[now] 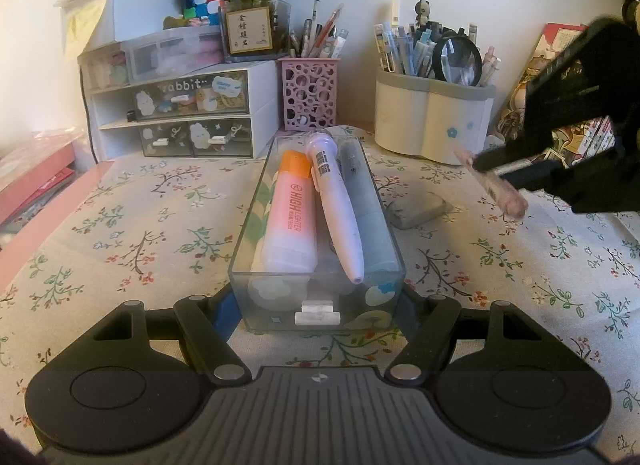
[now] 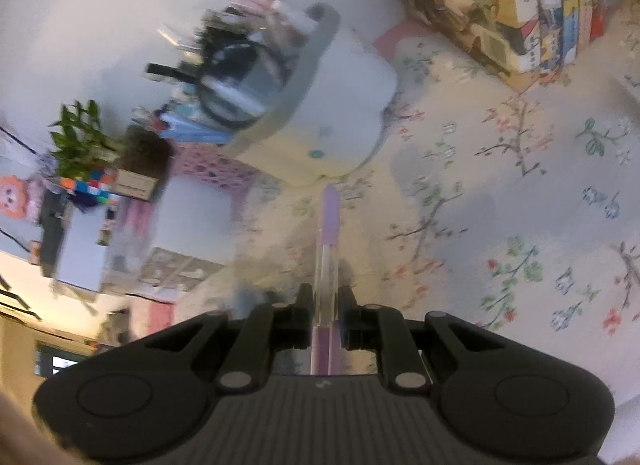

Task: Organize stationery
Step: 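Lower the pink pen into the box and open the right gripper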

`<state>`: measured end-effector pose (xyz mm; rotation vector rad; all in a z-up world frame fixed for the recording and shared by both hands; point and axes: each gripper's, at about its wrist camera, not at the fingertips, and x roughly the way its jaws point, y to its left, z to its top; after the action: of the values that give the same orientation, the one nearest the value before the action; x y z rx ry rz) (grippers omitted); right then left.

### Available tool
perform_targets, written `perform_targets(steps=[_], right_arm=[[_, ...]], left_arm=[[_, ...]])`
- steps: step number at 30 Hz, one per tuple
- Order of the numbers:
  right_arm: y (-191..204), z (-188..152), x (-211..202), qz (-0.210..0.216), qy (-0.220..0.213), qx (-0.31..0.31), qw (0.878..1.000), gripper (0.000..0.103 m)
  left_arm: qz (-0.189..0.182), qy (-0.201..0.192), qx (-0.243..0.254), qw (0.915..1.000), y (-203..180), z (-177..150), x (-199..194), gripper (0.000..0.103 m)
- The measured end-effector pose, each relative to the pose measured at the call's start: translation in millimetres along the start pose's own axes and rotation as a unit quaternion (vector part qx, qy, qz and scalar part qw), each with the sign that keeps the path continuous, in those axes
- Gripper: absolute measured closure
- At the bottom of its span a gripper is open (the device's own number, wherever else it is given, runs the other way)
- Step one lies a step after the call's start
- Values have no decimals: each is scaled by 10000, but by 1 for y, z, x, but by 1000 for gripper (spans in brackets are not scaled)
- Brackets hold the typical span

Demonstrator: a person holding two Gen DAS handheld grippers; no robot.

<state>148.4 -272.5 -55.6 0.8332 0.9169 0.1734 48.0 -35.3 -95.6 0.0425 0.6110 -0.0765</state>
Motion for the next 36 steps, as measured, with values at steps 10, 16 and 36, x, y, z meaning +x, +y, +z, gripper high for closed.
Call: perform_targets(steps=[10, 16, 36], right_arm=[[45, -25, 12, 312, 324, -129, 9989, 94], [68, -39, 22, 126, 346, -693, 9969, 94], [90, -52, 39, -157, 536, -1826, 9816, 91]], left_arm=[[-11, -1, 6, 10000, -1, 0, 0, 31], [-46, -4, 22, 10000, -2, 0, 0, 31], [-74, -6, 25, 10000, -2, 0, 0, 31]])
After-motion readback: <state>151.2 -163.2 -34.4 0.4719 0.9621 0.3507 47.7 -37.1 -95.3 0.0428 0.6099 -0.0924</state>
